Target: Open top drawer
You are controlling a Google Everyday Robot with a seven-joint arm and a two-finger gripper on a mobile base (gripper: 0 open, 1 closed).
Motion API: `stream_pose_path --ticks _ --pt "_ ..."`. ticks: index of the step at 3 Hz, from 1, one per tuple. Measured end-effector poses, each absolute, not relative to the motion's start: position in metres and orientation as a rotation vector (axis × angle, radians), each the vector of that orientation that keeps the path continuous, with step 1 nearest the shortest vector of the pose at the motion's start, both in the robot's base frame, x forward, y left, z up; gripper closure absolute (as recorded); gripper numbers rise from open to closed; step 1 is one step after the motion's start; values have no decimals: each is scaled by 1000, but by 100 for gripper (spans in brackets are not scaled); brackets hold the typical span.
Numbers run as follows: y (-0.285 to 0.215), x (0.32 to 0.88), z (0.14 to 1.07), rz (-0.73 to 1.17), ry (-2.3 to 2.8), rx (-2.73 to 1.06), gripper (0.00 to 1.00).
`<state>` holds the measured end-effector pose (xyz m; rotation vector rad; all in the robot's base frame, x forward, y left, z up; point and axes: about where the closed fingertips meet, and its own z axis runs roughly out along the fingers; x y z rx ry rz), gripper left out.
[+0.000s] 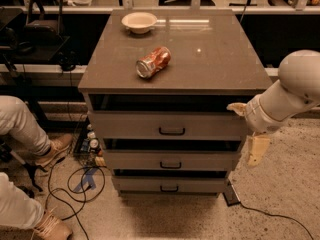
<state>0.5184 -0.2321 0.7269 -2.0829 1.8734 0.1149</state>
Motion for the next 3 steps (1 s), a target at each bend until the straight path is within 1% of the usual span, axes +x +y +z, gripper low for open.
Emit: stream_pose_path --ticks 2,3 --pt "-227 555 700 10 1960 -2054 0" --pt "-223 576 690 -2 2002 -2044 0"
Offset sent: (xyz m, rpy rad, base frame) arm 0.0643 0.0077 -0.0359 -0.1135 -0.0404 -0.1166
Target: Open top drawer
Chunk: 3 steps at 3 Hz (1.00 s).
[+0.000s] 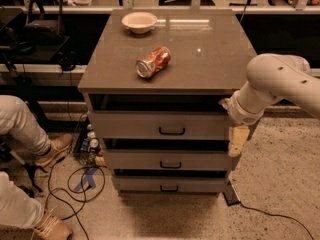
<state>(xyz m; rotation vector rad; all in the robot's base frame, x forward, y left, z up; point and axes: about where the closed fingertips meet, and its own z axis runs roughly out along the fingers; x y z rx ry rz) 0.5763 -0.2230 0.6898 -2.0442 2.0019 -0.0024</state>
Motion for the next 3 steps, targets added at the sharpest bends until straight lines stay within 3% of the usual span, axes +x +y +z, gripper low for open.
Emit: stream_pose_path --ticks 1,3 --pt "-217 595 680 7 2033 -2042 0" --pt "-214 603 653 81 2092 -2016 41"
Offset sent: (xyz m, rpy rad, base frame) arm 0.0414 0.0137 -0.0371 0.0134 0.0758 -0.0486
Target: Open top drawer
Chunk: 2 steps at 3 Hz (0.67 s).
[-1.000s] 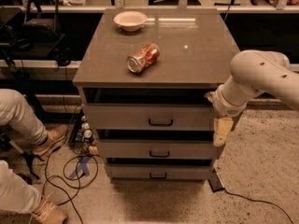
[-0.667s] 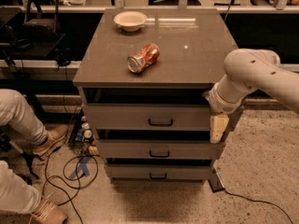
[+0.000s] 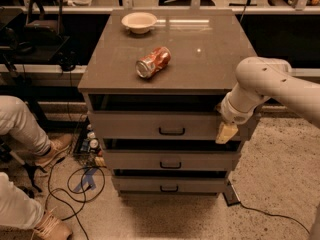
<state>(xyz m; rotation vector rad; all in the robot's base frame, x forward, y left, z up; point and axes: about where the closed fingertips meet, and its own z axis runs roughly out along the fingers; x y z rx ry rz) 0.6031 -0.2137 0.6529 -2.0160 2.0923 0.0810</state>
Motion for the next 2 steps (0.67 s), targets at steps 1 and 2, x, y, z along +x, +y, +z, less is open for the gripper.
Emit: stream_pose_path --ticks 1,2 --pt "-223 592 651 82 2139 -1978 64" --pt "-223 592 651 82 2140 -1977 89"
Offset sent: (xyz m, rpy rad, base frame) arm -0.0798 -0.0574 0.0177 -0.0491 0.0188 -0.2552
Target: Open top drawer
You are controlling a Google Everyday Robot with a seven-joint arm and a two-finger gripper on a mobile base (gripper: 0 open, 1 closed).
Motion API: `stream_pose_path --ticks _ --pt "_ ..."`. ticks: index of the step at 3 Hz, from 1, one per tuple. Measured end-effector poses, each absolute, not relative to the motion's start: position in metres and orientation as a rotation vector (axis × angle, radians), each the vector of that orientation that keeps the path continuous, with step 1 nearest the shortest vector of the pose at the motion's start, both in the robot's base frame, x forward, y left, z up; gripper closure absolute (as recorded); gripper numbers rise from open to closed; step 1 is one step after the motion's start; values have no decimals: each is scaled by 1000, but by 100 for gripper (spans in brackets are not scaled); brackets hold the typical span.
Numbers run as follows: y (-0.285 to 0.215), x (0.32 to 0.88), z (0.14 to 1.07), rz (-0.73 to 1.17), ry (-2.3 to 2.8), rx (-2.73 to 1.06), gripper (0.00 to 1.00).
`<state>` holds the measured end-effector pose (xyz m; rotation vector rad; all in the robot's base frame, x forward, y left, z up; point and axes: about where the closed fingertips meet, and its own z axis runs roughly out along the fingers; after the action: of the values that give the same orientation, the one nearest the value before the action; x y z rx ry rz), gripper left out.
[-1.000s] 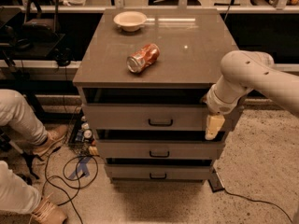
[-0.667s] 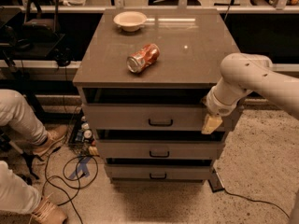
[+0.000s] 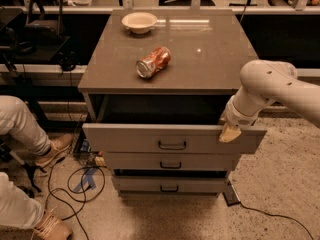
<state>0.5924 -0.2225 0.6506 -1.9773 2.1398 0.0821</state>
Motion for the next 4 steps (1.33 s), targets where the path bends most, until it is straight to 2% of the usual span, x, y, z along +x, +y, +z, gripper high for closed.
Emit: stream_pose_path --ticks 1,2,4 --pt "-240 568 661 42 2220 -1910 100" --pt "-240 568 661 42 2220 -1910 86" --pt "-238 567 658 48 2221 -1916 39"
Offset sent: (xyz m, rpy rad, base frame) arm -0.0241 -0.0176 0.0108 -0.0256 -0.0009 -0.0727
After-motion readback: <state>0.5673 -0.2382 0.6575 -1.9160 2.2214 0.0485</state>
